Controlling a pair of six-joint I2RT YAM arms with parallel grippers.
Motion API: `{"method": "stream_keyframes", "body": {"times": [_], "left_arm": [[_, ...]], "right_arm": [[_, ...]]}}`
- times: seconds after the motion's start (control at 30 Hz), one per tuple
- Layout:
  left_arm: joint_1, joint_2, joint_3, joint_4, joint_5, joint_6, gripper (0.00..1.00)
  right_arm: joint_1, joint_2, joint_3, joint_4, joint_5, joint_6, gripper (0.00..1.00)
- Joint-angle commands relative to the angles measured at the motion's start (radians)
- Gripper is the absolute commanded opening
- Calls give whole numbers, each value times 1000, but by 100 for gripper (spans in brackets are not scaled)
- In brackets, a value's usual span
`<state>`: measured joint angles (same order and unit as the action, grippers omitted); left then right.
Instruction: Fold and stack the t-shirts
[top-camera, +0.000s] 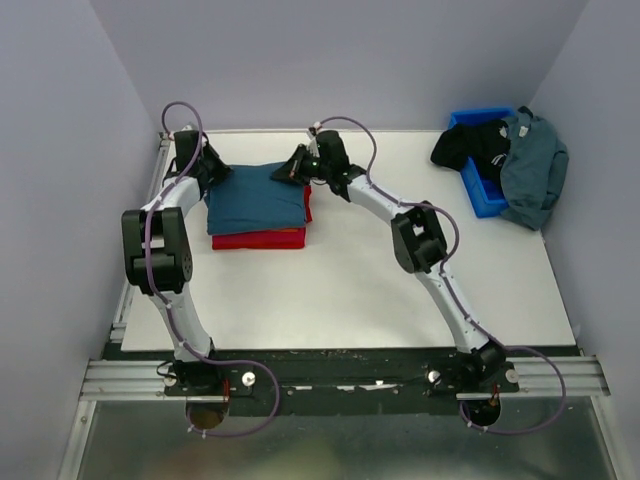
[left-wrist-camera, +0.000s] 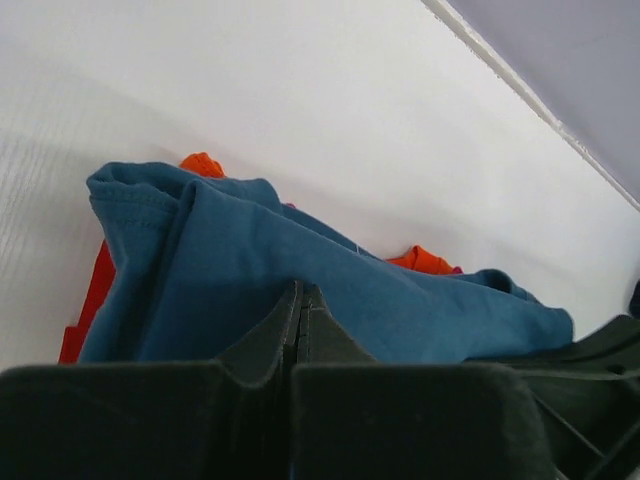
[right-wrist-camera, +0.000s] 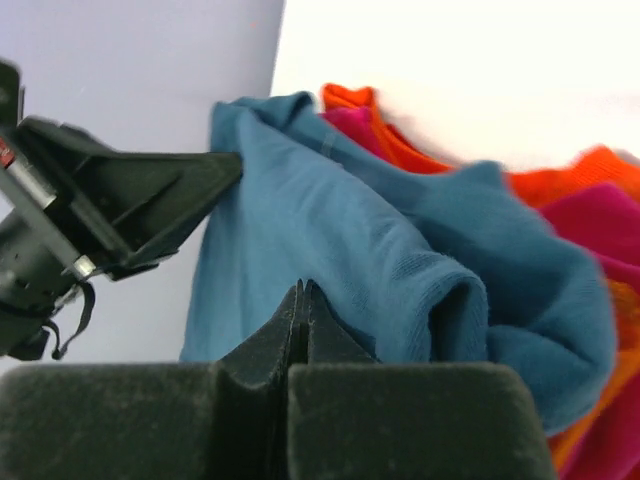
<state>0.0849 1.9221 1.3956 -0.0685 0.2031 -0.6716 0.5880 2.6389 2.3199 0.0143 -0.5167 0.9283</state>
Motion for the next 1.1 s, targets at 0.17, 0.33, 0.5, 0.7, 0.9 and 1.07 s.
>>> {"method": "stream_keyframes", "body": {"times": [0.17, 0.33, 0.5, 0.7, 0.9, 1.07], "left_arm": [[42, 94, -29, 108, 56, -22, 0], [44, -69, -92, 90, 36, 17, 0], [42, -259, -193, 79, 19, 21, 0], [42, -409, -311, 9, 65, 0, 0], [52, -442, -477, 58, 59, -13, 0], [105, -286, -515, 215, 168, -29, 0]], "right_arm": [[-50, 54, 9, 4, -2, 255, 1], [-51, -129, -183, 131, -86, 133, 1], [-42, -241, -289, 205, -218, 70, 1], [7, -327, -435, 213, -295, 38, 1], [67, -249, -415, 161, -307, 43, 1], [65, -113, -361, 223, -345, 125, 1]]}}
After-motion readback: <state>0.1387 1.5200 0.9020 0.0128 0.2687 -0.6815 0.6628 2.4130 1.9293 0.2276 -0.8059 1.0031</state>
